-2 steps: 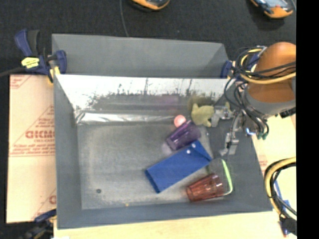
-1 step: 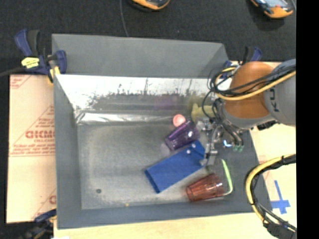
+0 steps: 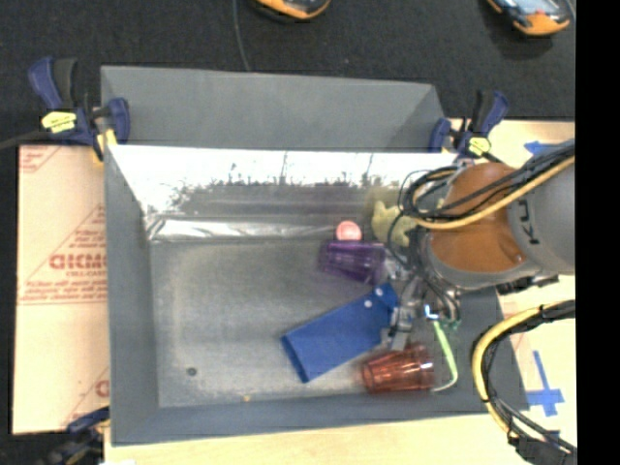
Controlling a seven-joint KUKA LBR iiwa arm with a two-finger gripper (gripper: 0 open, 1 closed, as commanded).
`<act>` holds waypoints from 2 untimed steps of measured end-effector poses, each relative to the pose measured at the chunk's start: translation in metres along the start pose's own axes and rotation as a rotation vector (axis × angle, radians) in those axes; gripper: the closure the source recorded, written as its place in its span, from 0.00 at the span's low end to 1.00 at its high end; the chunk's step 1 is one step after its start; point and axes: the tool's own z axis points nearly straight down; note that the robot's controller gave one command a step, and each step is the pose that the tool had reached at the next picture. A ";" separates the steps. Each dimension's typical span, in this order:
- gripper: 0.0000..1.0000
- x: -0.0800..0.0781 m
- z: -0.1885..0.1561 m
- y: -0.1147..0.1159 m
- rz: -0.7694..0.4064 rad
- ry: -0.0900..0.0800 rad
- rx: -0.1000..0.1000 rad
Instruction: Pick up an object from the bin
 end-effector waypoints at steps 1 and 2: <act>0.00 -0.042 0.008 0.029 -0.037 0.021 -0.001; 1.00 -0.039 -0.101 0.051 -0.394 0.005 -0.001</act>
Offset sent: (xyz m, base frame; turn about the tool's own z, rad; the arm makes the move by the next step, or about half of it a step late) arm 0.0419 0.0466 0.1015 -0.3942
